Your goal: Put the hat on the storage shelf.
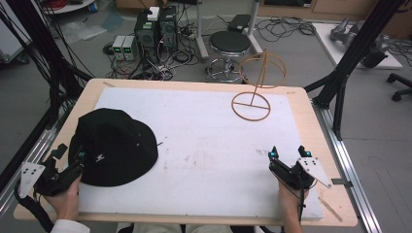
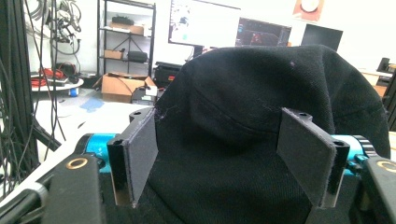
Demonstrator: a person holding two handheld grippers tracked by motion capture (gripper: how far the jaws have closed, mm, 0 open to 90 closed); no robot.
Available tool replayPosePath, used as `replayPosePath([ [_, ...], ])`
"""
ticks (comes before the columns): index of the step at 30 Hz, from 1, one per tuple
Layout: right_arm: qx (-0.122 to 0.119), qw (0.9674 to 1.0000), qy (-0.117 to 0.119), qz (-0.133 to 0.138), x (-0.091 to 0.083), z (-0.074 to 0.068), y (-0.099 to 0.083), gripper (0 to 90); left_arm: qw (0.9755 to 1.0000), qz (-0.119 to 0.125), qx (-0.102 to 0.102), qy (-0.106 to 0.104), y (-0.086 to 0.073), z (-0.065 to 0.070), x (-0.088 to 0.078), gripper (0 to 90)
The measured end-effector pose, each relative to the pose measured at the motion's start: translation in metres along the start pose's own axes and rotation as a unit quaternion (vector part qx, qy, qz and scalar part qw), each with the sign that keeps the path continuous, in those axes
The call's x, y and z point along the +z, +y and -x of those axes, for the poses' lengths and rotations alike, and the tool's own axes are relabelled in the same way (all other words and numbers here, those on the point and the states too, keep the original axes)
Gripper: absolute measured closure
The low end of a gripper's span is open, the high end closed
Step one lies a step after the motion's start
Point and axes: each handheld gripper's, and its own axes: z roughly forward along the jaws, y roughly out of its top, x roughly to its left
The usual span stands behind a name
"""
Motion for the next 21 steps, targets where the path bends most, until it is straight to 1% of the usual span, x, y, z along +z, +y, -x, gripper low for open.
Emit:
replayPosePath([
  [7,0.008,1.0,0.002,0.0,-0.0002,0.0004,0.0002,8.9,1.0,0.001,-0.003,0.001,0.0004,-0.001,-0.0023,29.6],
  [11,0.005,1.0,0.002,-0.002,0.0014,0.0003,-0.0001,8.9,1.0,0.002,-0.005,0.003,0.0005,-0.0021,-0.0032,29.6],
  [17,0.009,0.9999,0.003,-0.007,0.0015,-0.0001,-0.0003,8.9,0.9999,0.0,-0.011,0.005,0.0001,-0.0041,-0.0029,29.6],
  [21,0.007,1.0,0.004,-0.004,0.0013,0.0005,-0.0002,8.9,0.9999,0.001,-0.01,0.005,0.0003,-0.0039,-0.003,29.5],
])
